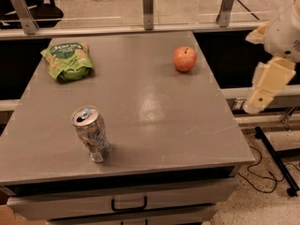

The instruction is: Move apple near green rice chip bag

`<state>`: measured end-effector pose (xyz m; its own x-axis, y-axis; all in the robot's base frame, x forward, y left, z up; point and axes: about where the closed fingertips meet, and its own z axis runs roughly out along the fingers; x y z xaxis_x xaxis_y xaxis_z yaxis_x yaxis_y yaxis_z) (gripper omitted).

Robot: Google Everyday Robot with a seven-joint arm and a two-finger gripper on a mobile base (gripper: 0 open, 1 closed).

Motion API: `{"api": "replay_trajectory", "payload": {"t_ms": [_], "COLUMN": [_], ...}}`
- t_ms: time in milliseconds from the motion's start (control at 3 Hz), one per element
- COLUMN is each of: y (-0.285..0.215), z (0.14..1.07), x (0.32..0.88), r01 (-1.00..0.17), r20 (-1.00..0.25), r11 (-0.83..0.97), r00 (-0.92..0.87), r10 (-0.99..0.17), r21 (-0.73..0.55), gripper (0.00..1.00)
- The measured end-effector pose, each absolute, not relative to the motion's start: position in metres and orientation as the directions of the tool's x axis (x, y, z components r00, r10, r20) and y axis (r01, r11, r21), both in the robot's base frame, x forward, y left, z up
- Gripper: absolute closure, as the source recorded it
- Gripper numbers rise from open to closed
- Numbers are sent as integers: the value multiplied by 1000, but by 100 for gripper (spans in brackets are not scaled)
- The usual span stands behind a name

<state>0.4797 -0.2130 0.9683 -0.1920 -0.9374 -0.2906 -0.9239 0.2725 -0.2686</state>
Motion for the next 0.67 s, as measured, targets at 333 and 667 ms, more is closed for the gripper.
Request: {"api": "replay_trajectory", "payload": {"t_ms": [333,667], "y": [-200,-180], "z": [958,944], "x": [553,617], "r01": [-905,-898], "r20": [-422,-524], "r11": [301,331], "r00": [-156,-140], "r10": [-893,-840], "r21": [-301,-291], "gripper": [0,0]}}
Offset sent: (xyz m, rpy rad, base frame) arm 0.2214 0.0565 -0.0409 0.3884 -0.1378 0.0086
